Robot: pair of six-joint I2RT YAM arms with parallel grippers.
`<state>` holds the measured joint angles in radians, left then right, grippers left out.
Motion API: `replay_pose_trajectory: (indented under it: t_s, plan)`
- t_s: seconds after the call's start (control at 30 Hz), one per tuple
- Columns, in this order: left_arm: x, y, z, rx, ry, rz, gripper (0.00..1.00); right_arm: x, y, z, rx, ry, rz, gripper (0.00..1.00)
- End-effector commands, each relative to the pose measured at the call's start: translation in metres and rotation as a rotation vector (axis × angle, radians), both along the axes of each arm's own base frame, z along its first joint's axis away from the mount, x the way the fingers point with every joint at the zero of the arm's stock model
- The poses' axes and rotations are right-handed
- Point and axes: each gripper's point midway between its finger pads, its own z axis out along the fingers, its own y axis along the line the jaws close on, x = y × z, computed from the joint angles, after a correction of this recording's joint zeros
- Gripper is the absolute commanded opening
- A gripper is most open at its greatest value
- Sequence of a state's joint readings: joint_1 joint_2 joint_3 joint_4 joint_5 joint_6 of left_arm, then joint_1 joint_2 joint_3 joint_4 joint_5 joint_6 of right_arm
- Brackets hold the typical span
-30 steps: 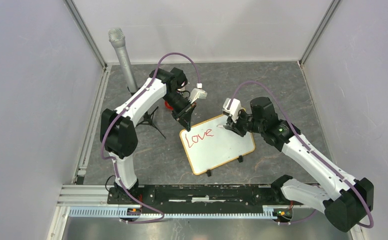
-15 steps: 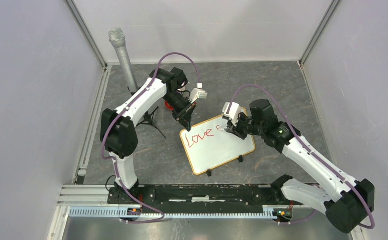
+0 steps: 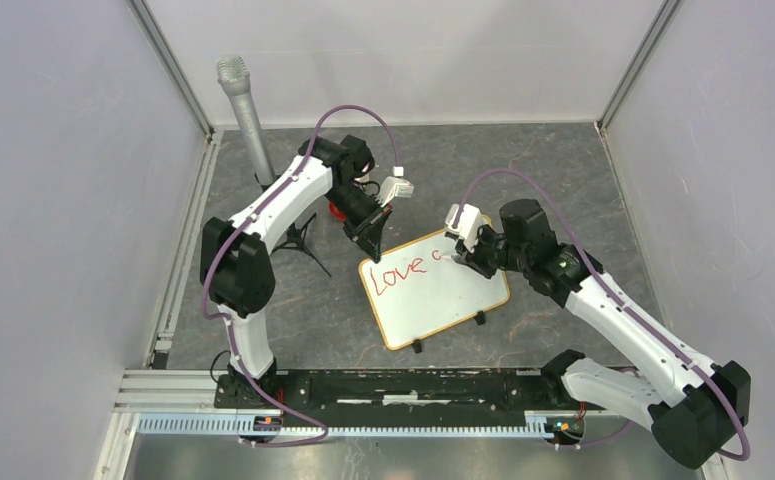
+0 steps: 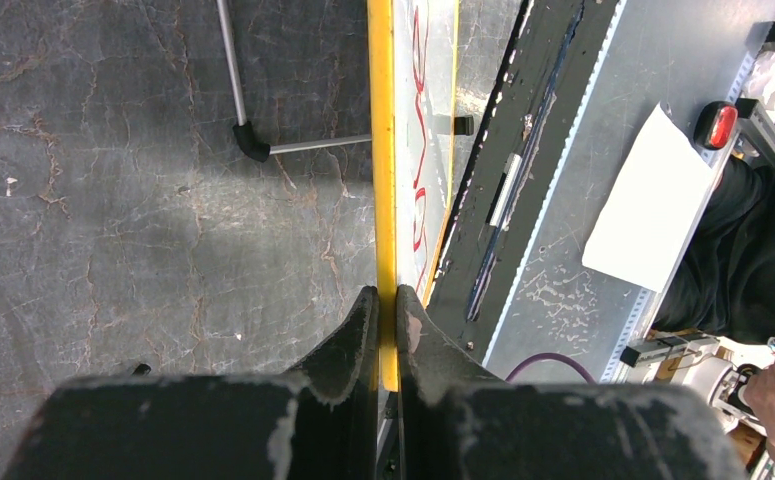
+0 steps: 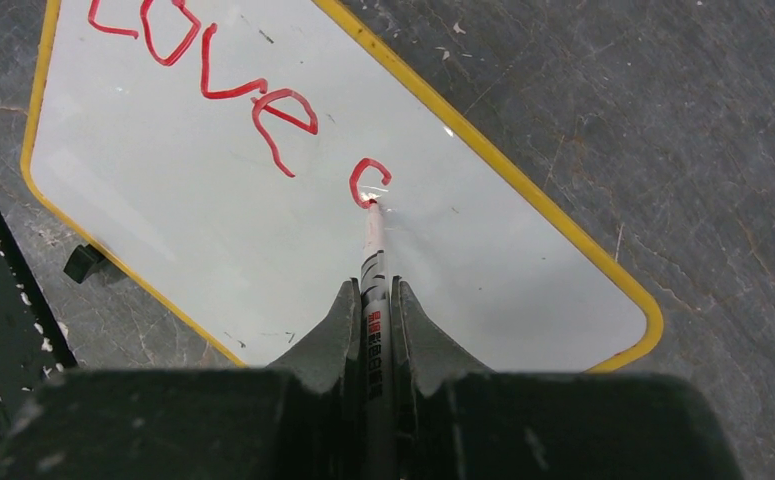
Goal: Write a sentence on the whiteboard
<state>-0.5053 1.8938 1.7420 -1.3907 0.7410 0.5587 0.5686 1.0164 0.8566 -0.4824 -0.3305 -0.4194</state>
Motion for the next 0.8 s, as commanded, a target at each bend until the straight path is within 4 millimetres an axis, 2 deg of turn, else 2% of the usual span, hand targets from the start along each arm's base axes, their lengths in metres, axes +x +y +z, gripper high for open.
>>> replay_pose_trajectory:
  t_s: [0.0, 0.23, 0.77]
  plan:
    - [-0.005, -0.005, 0.008, -0.043, -0.004, -0.044, 0.03, 0.017, 0.007, 0.029, 0.043, -0.078, -0.023, 0.00]
    - [-0.005, -0.004, 0.008, -0.042, -0.004, -0.044, 0.02, 0.019, 0.009, 0.031, 0.045, -0.079, -0.023, 0.00]
    - [-0.005, -0.006, 0.009, -0.046, -0.003, -0.046, 0.03, -0.006, -0.007, -0.012, -0.019, 0.011, -0.013, 0.00]
